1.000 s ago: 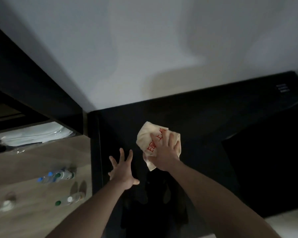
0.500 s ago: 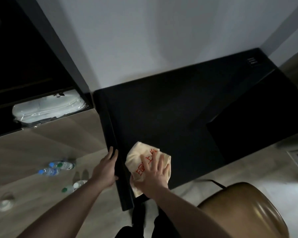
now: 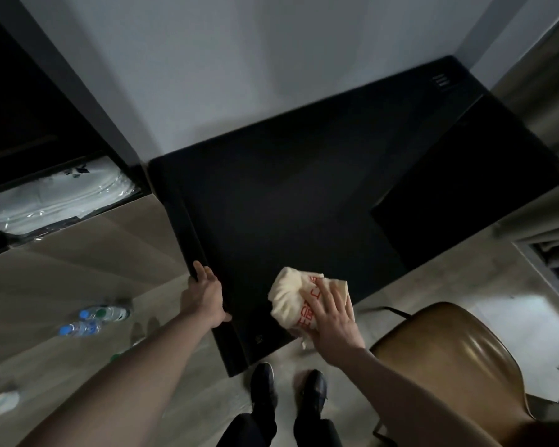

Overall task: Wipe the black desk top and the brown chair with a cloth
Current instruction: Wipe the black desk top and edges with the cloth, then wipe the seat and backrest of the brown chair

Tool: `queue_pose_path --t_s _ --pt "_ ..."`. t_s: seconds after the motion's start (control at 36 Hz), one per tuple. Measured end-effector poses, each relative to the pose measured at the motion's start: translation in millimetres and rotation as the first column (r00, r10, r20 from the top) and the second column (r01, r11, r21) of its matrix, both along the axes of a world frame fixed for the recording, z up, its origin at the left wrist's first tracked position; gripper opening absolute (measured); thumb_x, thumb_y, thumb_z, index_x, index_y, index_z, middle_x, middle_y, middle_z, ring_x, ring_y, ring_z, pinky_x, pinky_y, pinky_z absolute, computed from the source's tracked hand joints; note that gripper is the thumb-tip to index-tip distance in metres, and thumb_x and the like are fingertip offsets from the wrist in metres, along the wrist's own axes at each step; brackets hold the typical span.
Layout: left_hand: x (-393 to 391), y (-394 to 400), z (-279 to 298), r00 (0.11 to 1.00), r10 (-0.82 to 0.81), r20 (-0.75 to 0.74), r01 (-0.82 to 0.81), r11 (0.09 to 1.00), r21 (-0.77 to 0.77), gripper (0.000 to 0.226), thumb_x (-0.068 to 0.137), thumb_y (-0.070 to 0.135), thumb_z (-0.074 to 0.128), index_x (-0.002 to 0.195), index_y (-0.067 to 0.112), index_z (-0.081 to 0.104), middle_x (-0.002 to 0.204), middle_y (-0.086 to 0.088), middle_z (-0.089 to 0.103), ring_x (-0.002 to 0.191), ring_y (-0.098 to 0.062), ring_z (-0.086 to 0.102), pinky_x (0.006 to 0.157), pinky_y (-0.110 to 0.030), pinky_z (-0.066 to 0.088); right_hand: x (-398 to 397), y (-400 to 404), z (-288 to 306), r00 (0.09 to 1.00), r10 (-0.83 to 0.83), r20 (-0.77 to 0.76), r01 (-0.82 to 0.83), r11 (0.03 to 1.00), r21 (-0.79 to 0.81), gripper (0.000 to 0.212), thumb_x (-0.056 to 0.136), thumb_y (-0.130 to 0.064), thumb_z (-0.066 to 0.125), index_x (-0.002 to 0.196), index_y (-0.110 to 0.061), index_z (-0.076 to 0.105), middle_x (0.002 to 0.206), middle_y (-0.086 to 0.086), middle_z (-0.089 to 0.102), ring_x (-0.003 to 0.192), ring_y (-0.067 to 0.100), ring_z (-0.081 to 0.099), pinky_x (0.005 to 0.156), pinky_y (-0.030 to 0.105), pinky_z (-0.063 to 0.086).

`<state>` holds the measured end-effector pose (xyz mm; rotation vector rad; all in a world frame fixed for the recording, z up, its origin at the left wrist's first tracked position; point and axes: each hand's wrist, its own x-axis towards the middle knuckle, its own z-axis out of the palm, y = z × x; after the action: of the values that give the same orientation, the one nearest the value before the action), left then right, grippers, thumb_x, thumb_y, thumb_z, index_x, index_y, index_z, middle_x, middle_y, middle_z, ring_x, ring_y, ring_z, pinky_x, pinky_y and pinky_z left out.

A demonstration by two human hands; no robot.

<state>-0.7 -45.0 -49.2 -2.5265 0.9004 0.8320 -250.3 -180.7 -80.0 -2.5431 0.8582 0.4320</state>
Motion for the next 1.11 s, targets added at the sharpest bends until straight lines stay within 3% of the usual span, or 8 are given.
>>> queue_pose_path --t_s 0.17,0.31,0.47,0.58,0.72,0.83,1.0,1.11 --pt "-3.0 -2.6 0.6 1.0 0.005 -0.002 -0.005 1.0 0.024 0.128 0.074 0.051 0.087 0.158 -0.003 0.007 0.167 -0.024 -0.001 0.142 -0.034 0.039 0.097 -0.034 0.054 -6.6 13.8 -3.1 0.982 -0.166 0.087 0.164 0.986 0.029 0.071 0.096 -0.053 0.049 0.158 -0.034 0.021 0.169 0.004 0.004 0.156 0.028 -0.003 0.125 0.055 0.001" --pt "-8.9 3.8 1.5 0.999 0.044 -0.006 -0.044 0.999 -0.025 0.123 0.078 0.049 0.084 0.16 0.002 0.005 0.169 -0.02 -0.003 0.14 -0.034 0.044 0.092 -0.036 0.054 -50.0 25.9 -2.2 0.946 -0.29 0.144 0.274 0.954 0.121 0.07 0.094 -0.037 0.063 0.155 -0.033 0.03 0.165 -0.002 0.02 0.15 0.027 0.024 0.11 0.048 0.043" --pt "-13.6 17.4 -8.6 0.992 0.123 -0.026 -0.125 0.989 -0.081 0.117 0.084 0.052 0.077 0.162 0.011 0.0 0.17 -0.012 -0.007 0.141 -0.038 0.041 0.1 -0.041 0.05 -134.5 48.4 2.1 0.824 -0.549 0.136 0.51 0.826 0.241 0.064 0.091 -0.045 0.066 0.147 -0.04 0.036 0.142 -0.008 0.045 0.121 0.017 0.054 0.091 0.04 0.053" --pt "-45.4 31.0 -14.0 0.996 0.09 -0.013 -0.09 0.976 -0.2 0.088 0.096 0.034 0.068 0.162 0.015 0.013 0.17 -0.009 0.003 0.149 -0.036 0.026 0.113 -0.042 0.041 -194.0 65.0 2.1 0.717 -0.689 0.106 0.646 0.714 0.269 0.067 0.09 -0.049 0.067 0.148 -0.034 0.037 0.136 -0.002 0.048 0.108 0.023 0.064 0.086 0.043 0.054" --pt "-132.3 43.6 -22.8 0.996 -0.082 0.023 0.077 0.759 -0.646 0.072 0.079 -0.008 0.065 0.146 0.013 0.052 0.16 -0.007 0.038 0.148 -0.034 0.031 0.12 -0.046 0.03 -261.2 74.4 3.2 0.654 -0.756 0.016 0.741 0.645 0.187 0.074 0.087 -0.058 0.065 0.15 -0.029 0.039 0.135 0.0 0.049 0.121 0.026 0.056 0.09 0.042 0.049" --pt "-226.5 30.8 -30.6 0.967 -0.255 -0.01 0.156 0.622 -0.768 0.067 0.065 -0.013 0.06 0.127 0.015 0.065 0.144 -0.004 0.053 0.138 -0.03 0.045 0.116 -0.046 0.035 -320.7 66.3 -1.5 0.641 -0.764 -0.069 0.764 0.628 0.148 0.072 0.088 -0.053 0.062 0.151 -0.029 0.036 0.139 0.005 0.047 0.122 0.032 0.054 0.094 0.045 0.047" --pt "-352.0 18.3 -58.9 0.926 -0.281 -0.253 0.061 0.771 -0.634 0.062 0.08 -0.004 0.053 0.136 0.022 0.058 0.148 0.005 0.045 0.14 -0.017 0.039 0.117 -0.021 0.025 -401.7 34.0 -22.5 0.642 -0.748 -0.165 0.766 0.634 0.105 0.071 0.087 -0.048 0.063 0.149 -0.038 0.03 0.14 0.001 0.047 0.121 0.029 0.054 0.097 0.043 0.045" --pt "-413.2 7.7 -70.9 0.925 -0.197 -0.324 0.01 0.867 -0.497 0.059 0.088 0.004 0.051 0.143 0.025 0.051 0.154 0.008 0.036 0.145 -0.014 0.031 0.115 -0.02 0.026 -441.7 8.2 -40.5 0.685 -0.701 -0.196 0.722 0.69 0.053 0.072 0.088 -0.061 0.057 0.15 -0.038 0.03 0.141 0.001 0.045 0.126 0.028 0.051 0.103 0.043 0.039"
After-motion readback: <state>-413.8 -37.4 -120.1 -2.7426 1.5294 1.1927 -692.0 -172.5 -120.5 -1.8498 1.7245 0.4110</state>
